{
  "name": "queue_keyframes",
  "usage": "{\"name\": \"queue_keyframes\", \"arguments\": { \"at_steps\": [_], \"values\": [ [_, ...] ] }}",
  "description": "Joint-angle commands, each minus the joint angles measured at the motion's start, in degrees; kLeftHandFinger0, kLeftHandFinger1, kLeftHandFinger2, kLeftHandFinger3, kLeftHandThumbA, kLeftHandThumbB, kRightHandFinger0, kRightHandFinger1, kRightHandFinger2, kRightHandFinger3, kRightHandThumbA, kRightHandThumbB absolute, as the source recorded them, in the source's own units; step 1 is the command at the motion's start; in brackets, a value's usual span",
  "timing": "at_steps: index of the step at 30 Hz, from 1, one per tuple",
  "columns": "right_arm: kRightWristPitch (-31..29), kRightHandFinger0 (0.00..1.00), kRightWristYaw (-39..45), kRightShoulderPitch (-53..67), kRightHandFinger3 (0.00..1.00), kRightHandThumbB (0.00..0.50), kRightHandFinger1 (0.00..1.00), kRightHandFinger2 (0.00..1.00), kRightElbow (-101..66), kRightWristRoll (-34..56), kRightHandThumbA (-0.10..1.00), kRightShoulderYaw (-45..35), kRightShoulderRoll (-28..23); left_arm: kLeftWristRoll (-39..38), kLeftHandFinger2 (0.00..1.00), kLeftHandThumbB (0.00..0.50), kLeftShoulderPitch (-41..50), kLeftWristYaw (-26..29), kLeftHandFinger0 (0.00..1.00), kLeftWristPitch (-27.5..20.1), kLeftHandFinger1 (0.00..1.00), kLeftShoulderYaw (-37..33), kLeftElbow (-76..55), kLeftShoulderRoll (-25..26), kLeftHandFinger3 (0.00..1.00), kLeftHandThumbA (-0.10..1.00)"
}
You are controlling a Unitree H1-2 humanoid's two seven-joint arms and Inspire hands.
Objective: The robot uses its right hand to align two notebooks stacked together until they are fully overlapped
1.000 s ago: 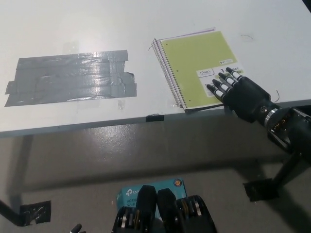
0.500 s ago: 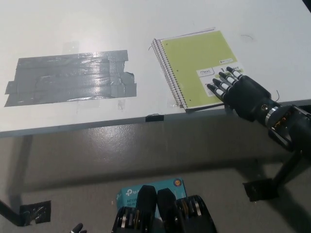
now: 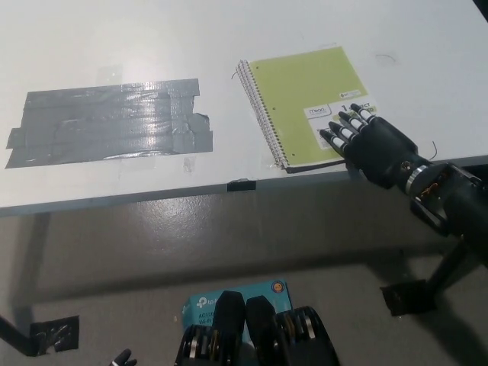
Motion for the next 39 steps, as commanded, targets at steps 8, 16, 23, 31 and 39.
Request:
{"name": "queue_keyframes", "arguments": {
  "at_steps": [8,16,23,31,39],
  "values": [
    [0.13,1.00,5.19,-2.33,1.00,0.304,1.00,1.00,-0.59,-1.10,1.00,-0.66,0.27,0.58,0.63,0.500,-0.12,-0.67,0.49,0.71,0.54,-0.10,-1.82,1.61,1.00,1.00],
    [-0.54,1.00,3.54,-2.32,1.00,0.318,1.00,1.00,-0.46,-1.25,1.00,-0.69,0.20,0.16,0.65,0.500,0.25,-1.10,0.56,0.76,0.56,0.03,-1.69,1.75,1.00,1.00],
    [0.30,1.00,4.60,-2.92,1.00,0.321,1.00,1.00,-0.74,-1.85,1.00,-0.55,0.52,-0.07,0.67,0.500,0.53,-1.36,0.68,2.10,0.61,0.20,-1.77,2.16,1.00,1.00],
    [-0.90,1.00,5.37,-4.52,1.00,0.312,1.00,1.00,-3.31,-0.44,1.00,-2.34,0.86,-0.10,0.64,0.500,2.11,-1.20,0.69,2.49,0.62,0.22,-1.46,2.00,1.00,1.00],
    [-1.46,1.00,8.43,-8.97,1.00,0.303,1.00,1.00,-5.55,-0.47,1.00,-3.77,-0.14,-0.14,0.63,0.500,3.48,-1.49,0.68,2.26,0.61,0.20,-1.80,2.22,1.00,1.00]
  ]
}}
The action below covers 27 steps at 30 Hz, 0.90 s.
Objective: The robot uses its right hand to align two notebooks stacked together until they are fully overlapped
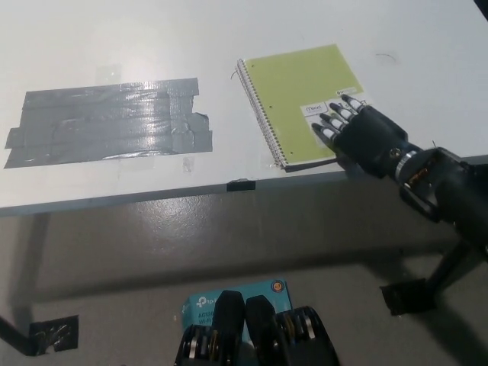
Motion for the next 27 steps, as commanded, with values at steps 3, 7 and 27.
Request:
{"name": "queue_keyframes", "arguments": {
  "at_steps": [3,7,27],
  "values": [
    [-1.51,1.00,3.10,-6.96,1.00,0.306,1.00,1.00,-2.74,0.51,1.00,-2.90,-1.07,0.05,0.63,0.500,1.15,-0.94,0.67,0.56,0.61,0.06,-1.52,1.73,1.00,1.00],
    [-2.74,1.00,1.51,-9.82,1.00,0.310,1.00,1.00,-1.75,0.37,1.00,-3.91,-0.94,0.53,0.64,0.500,1.62,-0.59,0.61,0.28,0.58,-0.02,-1.60,1.61,1.00,1.00],
    [-2.34,1.00,17.06,-16.40,1.00,0.255,1.00,1.00,-26.02,19.66,1.00,-27.80,-13.40,0.73,0.66,0.500,3.95,-0.48,0.69,-1.66,0.62,0.92,-0.53,2.56,1.00,1.00]
  ]
}}
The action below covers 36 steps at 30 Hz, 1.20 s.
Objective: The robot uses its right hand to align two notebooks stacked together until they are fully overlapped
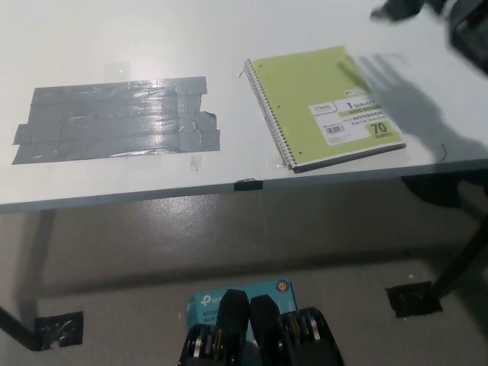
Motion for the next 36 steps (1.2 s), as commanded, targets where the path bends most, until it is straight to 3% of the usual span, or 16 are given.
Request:
{"name": "queue_keyframes", "arguments": {
  "at_steps": [1,7,9,12,13,15,17,20,21,25,28,31,32,34,35,36],
  "values": [
    [2.61,1.00,9.29,-1.06,1.00,0.263,1.00,1.00,-11.35,12.43,1.00,-9.18,-6.39,0.55,0.66,0.500,1.29,-0.17,0.69,-1.55,0.62,0.43,-0.50,2.10,1.00,1.00],
    [11.10,1.00,11.56,16.23,1.00,0.207,1.00,1.00,-31.44,25.11,1.00,-31.41,-17.30,1.78,0.69,0.500,1.17,-0.24,0.68,-1.43,0.64,-0.51,0.09,2.59,1.00,1.00],
    [12.97,1.00,11.25,24.52,1.00,0.225,1.00,1.00,-37.04,27.80,1.00,-38.86,-18.55,1.75,0.69,0.500,1.12,-0.53,0.69,-1.23,0.64,-0.67,0.21,2.72,1.00,1.00],
    [16.58,1.00,10.67,45.79,1.00,0.245,1.00,1.00,-49.39,30.15,1.00,-55.78,-14.38,1.46,0.70,0.500,1.27,-0.47,0.68,-2.00,0.63,-0.48,1.03,2.27,1.00,1.00],
    [16.85,1.00,10.56,45.63,1.00,0.248,1.00,1.00,-49.55,30.17,1.00,-55.37,-14.44,1.36,0.70,0.500,1.21,-0.49,0.68,-2.16,0.63,-0.33,1.24,2.32,1.00,1.00],
    [14.35,1.00,6.01,60.09,1.00,0.204,1.00,1.00,-53.63,30.76,1.00,-62.40,-7.88,0.94,0.70,0.500,1.57,-0.06,0.69,-2.13,0.62,0.34,0.74,1.99,1.00,1.00],
    [11.03,1.00,3.05,68.17,1.00,0.184,1.00,1.00,-52.43,31.20,1.00,-63.07,-4.27,1.05,0.71,0.500,1.19,0.27,0.67,-2.55,0.60,0.43,1.63,1.69,1.00,1.00],
    [12.03,1.00,3.23,77.70,1.00,0.279,1.00,1.00,-51.18,29.60,1.00,-60.95,1.24,0.93,0.72,0.500,1.50,0.42,0.63,-3.86,0.60,0.89,1.99,1.89,1.00,1.00],
    [11.35,1.00,2.76,79.39,1.00,0.279,1.00,1.00,-50.01,29.25,1.00,-60.32,2.28,1.09,0.72,0.500,1.58,0.53,0.63,-4.37,0.60,0.89,2.02,1.93,1.00,1.00],
    [4.43,1.00,-2.60,85.29,1.00,0.246,1.00,1.00,-37.82,25.07,1.00,-53.60,8.26,1.14,0.70,0.500,0.68,1.10,0.63,-4.17,0.60,1.52,2.71,1.75,1.00,1.00],
    [1.27,1.00,-3.86,86.44,1.00,0.189,1.00,1.00,-29.58,25.30,1.00,-50.51,9.92,0.87,0.70,0.500,0.38,0.99,0.63,-3.79,0.61,2.06,2.62,1.53,1.00,1.00],
    [0.40,1.00,-4.18,85.87,1.00,0.185,1.00,1.00,-23.11,25.29,1.00,-48.48,10.19,0.91,0.70,0.500,-0.24,1.01,0.61,-4.38,0.57,2.40,3.39,1.27,1.00,1.00],
    [2.56,1.00,-2.81,85.55,1.00,0.213,1.00,1.00,-20.81,24.34,1.00,-47.07,9.78,0.98,0.69,0.500,-0.37,1.14,0.60,-4.60,0.56,2.53,3.57,1.18,1.00,1.00],
    [3.90,1.00,2.13,84.65,1.00,0.175,1.00,1.00,-14.66,28.01,1.00,-44.91,8.10,1.17,0.68,0.500,-0.33,1.56,0.62,-4.37,0.57,2.74,3.50,0.98,1.00,1.00],
    [8.21,1.00,8.75,84.16,1.00,0.098,1.00,1.00,-13.04,32.20,0.96,-44.28,6.75,1.16,0.67,0.500,-0.17,1.67,0.63,-3.48,0.58,2.87,2.92,0.95,1.00,1.00],
    [12.32,1.00,13.92,83.79,1.00,0.118,1.00,1.00,-12.82,33.59,0.87,-43.00,4.99,0.92,0.68,0.500,-0.36,1.67,0.64,-2.85,0.59,3.04,2.71,0.76,1.00,1.00]
  ]
}}
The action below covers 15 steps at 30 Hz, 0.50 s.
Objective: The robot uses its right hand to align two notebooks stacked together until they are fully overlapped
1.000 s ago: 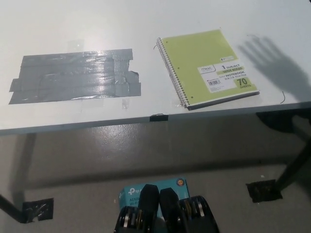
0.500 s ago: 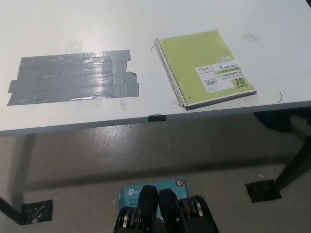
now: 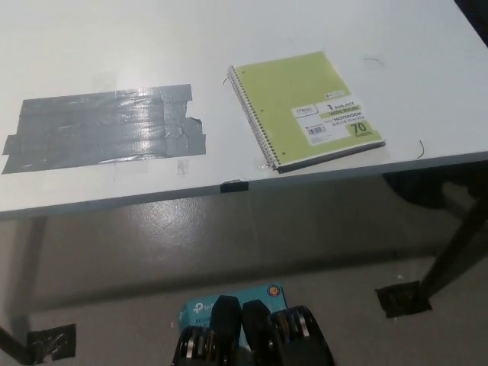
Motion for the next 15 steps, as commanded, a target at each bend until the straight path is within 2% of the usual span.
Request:
{"name": "queue_keyframes", "arguments": {
  "at_steps": [1,2,3,4,5,6,8,10,11,14,15],
  "values": [
    [9.67,1.00,13.73,-2.81,1.00,0.131,0.96,1.00,1.93,8.29,0.81,3.41,-6.57,0.15,0.68,0.500,0.17,1.49,0.64,-0.41,0.61,1.34,-0.97,0.68,1.00,1.00],
    [12.83,0.97,18.17,-3.69,1.00,0.115,0.97,1.00,1.28,7.23,0.77,5.68,-8.72,0.19,0.67,0.500,-0.42,1.71,0.60,-0.28,0.59,1.38,-0.74,0.34,1.00,1.00],
    [14.74,1.00,22.69,-4.49,1.00,0.124,1.00,1.00,1.08,6.10,0.77,8.45,-10.80,0.17,0.67,0.500,-0.81,1.78,0.58,-0.31,0.59,1.44,-0.41,0.20,1.00,1.00],
    [16.36,1.00,26.62,-5.87,1.00,0.145,1.00,1.00,1.21,5.43,0.78,10.69,-12.47,0.26,0.68,0.500,-1.43,1.92,0.57,-0.25,0.60,1.44,-0.21,0.11,1.00,1.00],
    [17.13,1.00,28.40,-6.64,1.00,0.144,0.99,1.00,1.44,5.59,0.79,12.07,-13.38,0.69,0.68,0.500,-1.73,2.14,0.57,-0.09,0.60,1.29,-0.20,0.17,1.00,1.00],
    [19.09,1.00,29.90,-7.77,1.00,0.184,0.95,1.00,1.36,5.43,0.76,13.17,-13.68,0.34,0.71,0.500,-2.08,2.01,0.61,0.58,0.63,1.55,-0.54,0.19,1.00,1.00],
    [20.96,1.00,29.91,-8.32,1.00,0.180,0.95,1.00,0.39,5.98,0.75,13.59,-13.88,-0.25,0.72,0.500,-2.42,1.79,0.61,1.09,0.63,1.96,-0.95,0.17,1.00,1.00],
    [21.01,1.00,28.93,-8.33,1.00,0.175,1.00,1.00,-0.08,7.01,0.76,13.58,-14.25,-0.76,0.73,0.500,-2.75,1.33,0.68,1.51,0.65,2.10,-1.01,0.22,1.00,1.00],
    [20.30,0.99,28.23,-8.12,1.00,0.182,0.98,1.00,-0.43,7.66,0.76,13.27,-14.49,-0.77,0.71,0.500,-2.75,1.56,0.67,1.53,0.63,2.23,-1.22,0.04,1.00,1.00],
    [21.74,0.95,28.52,-8.39,1.00,0.182,0.97,1.00,-1.60,8.62,0.74,13.81,-15.49,-0.84,0.68,0.500,-3.17,1.80,0.61,1.65,0.60,2.60,-1.15,-0.44,1.00,1.00],
    [22.46,1.00,28.86,-8.88,1.00,0.178,1.00,1.00,-1.14,8.77,0.74,14.36,-15.86,-0.73,0.67,0.500,-3.34,1.51,0.57,1.43,0.58,2.51,-1.11,-0.31,1.00,1.00]
  ]
}}
